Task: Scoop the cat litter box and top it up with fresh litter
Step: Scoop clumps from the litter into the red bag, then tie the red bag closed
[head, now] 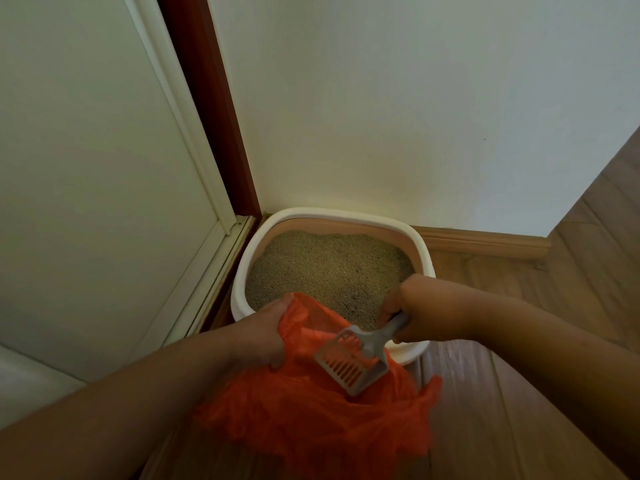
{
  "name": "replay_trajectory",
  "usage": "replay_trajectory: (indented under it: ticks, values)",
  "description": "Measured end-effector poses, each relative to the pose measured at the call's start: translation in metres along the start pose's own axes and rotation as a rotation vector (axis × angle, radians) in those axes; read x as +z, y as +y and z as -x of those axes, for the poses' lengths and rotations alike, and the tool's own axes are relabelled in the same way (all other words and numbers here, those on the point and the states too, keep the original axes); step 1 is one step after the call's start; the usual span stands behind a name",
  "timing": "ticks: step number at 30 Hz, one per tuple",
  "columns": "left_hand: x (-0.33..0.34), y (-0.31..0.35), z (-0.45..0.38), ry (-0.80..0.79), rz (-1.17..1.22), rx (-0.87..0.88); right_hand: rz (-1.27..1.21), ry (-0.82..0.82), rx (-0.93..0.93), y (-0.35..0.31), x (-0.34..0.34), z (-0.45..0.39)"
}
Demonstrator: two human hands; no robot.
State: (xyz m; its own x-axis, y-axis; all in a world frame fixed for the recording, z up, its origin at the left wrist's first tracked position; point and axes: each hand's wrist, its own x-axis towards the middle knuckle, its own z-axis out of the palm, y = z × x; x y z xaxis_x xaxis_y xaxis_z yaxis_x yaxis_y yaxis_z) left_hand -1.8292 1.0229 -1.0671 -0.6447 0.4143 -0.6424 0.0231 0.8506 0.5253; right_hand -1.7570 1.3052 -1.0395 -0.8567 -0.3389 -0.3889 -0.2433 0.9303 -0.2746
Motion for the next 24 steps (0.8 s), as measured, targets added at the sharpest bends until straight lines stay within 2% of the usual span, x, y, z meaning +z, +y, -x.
replay_trajectory:
  ticks: [5,9,11,14,16,19,21,24]
  values:
    - [-0.001,0.001,0.0,-0.017,-0.005,0.006,-0.026,-0.073,0.033,0.001,0.003,0.0]
    - [-0.001,0.004,0.0,-0.005,0.034,0.002,-0.185,0.01,0.058,0.009,-0.004,0.001]
    - [-0.002,0.002,-0.002,0.023,0.083,-0.001,-0.426,0.082,0.103,0.02,-0.011,0.005]
    - [-0.004,-0.004,-0.005,0.042,0.099,0.007,-0.991,0.164,0.184,0.038,-0.01,0.01]
    - [-0.006,-0.002,-0.005,0.034,0.087,0.009,-1.2,0.227,0.278,0.046,0.005,0.008]
    - [-0.006,0.01,0.0,0.04,0.096,0.012,-1.255,0.305,0.487,0.05,0.03,-0.004]
    - [-0.007,0.018,0.003,0.085,0.083,0.051,-1.207,0.284,0.592,0.046,0.042,-0.01]
    - [-0.006,0.03,0.01,0.165,0.078,0.121,-1.218,0.25,0.654,0.035,0.053,-0.017]
